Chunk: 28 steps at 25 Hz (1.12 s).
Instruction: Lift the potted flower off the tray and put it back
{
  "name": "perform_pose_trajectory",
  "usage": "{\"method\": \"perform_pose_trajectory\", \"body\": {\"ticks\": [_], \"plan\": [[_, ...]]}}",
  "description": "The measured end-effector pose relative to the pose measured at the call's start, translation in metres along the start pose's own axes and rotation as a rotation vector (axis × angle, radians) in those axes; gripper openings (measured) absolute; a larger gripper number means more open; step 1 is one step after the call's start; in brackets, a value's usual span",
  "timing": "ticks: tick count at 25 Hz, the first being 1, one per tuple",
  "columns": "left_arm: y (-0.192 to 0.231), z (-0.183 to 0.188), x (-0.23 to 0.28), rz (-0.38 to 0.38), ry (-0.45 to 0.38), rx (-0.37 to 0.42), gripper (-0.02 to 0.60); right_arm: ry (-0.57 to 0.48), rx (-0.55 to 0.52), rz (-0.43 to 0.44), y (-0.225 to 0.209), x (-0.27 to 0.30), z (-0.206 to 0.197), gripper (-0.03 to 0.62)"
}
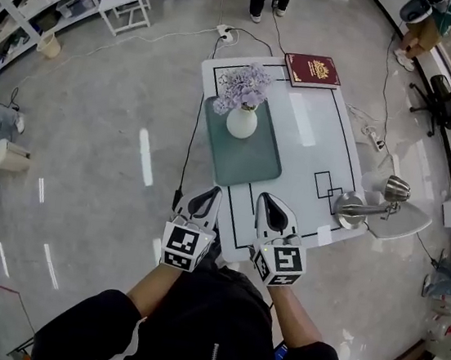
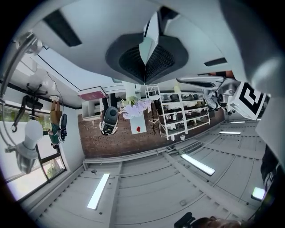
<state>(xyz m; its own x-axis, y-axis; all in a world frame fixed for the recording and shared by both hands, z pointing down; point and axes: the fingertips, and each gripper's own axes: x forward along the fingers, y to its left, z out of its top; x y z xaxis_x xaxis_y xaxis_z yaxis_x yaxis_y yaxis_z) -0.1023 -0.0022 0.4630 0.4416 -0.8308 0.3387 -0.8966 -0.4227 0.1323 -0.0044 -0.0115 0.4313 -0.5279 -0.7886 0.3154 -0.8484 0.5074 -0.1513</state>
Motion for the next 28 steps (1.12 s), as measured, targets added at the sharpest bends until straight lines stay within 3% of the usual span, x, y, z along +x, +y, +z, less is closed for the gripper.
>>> {"method": "perform_pose_trajectory", "body": {"ticks": [9, 19, 25, 28], "plan": [[0.031, 0.006, 0.047, -0.069, 0.015, 0.013, 0.006, -0.029, -0.041, -0.067, -0.019, 0.064, 0.014, 0.008], [0.046, 0.005, 0.101, -0.030, -0.001, -0.011, 0.006, -0.027, -0.097, -0.030, -0.048, 0.145, 0.004, 0.016], [0.057, -0.002, 0.107, -0.004, 0.015, -0.044, 0.006, -0.060, -0.109, -0.035, -0.060, 0.198, -0.003, 0.225], [0.066, -0.006, 0.109, 0.010, 0.021, -0.052, 0.006, -0.071, -0.094, -0.040, -0.065, 0.223, -0.009, 0.270]]}}
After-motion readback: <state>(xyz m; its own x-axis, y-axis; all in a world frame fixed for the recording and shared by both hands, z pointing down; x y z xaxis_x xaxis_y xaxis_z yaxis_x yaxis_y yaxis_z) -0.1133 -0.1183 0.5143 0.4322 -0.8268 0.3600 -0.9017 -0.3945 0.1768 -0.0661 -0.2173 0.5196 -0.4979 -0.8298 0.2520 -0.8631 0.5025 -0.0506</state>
